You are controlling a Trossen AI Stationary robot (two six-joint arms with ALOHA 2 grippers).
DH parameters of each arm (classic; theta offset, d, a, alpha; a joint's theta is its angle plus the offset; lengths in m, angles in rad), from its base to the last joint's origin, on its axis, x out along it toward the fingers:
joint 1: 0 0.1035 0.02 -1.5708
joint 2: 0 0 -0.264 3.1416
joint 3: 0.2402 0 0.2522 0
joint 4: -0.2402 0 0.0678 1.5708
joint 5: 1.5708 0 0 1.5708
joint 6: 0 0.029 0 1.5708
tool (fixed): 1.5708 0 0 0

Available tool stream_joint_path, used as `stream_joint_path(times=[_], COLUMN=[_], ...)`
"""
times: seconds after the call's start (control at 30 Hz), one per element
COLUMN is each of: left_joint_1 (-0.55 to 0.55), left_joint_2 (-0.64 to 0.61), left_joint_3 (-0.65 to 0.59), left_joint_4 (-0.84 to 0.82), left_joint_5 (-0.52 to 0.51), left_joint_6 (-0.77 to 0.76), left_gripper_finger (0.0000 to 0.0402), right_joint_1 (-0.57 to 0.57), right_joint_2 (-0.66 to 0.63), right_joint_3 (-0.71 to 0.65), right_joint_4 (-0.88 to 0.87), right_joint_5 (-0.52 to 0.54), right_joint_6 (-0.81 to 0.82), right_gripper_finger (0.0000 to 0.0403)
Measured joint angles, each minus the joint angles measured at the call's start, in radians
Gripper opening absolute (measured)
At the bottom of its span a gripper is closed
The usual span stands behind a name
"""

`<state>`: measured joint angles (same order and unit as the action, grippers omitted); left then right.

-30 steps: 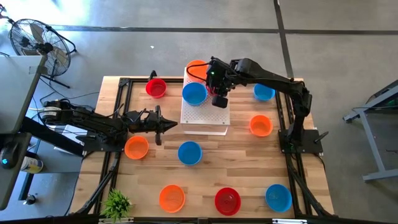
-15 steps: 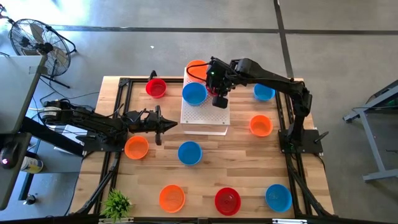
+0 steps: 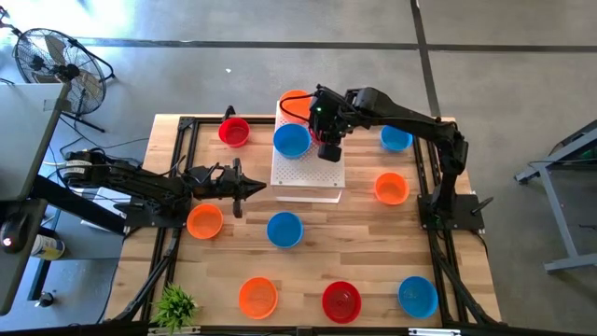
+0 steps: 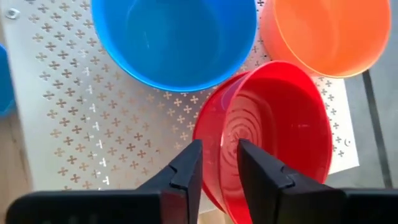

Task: Pick & Place Mini bowls
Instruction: Stack the red bowl on top of the red bowl on the shelf, then stack the orange bowl on top of the orange bowl on the shelf

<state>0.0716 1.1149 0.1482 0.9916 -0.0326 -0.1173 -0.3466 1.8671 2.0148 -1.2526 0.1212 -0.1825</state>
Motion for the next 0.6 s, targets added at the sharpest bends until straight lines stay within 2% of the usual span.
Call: stream_joint_path(times=[0.1, 0.27, 0.6], left_joint_1=[0.000, 0.000, 0.000], left_joint_2=[0.000, 0.000, 0.000], left_joint_3=[0.000, 0.000, 0.000], left_joint_4=[0.000, 0.000, 0.000], left_joint_5=[0.000, 0.000, 0.019], left_joint_6=[0.000, 0.000, -0.011], left_gripper_finger=[0.0001, 0.0001, 0.0001], right_joint_1=[0.000, 0.000, 0.000], right_joint_2=[0.000, 0.000, 0.015], right_joint_3=[0.000, 0.000, 0.000], right_joint_4=[0.000, 0.001, 0.014], right_joint_5=[-0.024, -0.024, -0.064], right_joint_6=[0.000, 0.000, -0.009], right_gripper_finger=[0.0068, 0.0009, 0.0002])
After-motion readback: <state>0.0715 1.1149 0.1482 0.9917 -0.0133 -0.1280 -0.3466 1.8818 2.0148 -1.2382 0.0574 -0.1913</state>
